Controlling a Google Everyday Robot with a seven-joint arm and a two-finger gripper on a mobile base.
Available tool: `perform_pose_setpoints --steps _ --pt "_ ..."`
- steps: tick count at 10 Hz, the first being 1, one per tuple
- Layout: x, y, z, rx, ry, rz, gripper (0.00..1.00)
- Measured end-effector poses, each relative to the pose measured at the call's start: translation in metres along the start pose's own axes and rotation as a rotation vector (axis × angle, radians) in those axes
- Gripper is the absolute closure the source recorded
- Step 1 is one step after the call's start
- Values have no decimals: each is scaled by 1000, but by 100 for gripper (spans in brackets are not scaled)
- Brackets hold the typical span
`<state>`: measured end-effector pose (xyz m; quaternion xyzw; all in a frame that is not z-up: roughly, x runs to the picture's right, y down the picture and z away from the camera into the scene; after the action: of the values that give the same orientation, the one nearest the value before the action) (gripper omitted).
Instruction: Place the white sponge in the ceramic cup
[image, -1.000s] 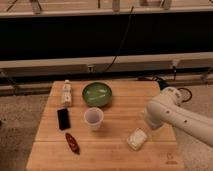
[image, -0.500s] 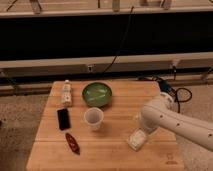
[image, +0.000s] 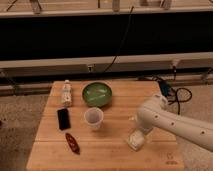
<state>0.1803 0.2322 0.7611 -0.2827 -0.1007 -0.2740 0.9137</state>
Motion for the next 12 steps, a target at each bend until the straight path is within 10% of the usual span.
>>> perform_pose_setpoints --steps 12 --pt "0 11 44 -75 -41 -58 20"
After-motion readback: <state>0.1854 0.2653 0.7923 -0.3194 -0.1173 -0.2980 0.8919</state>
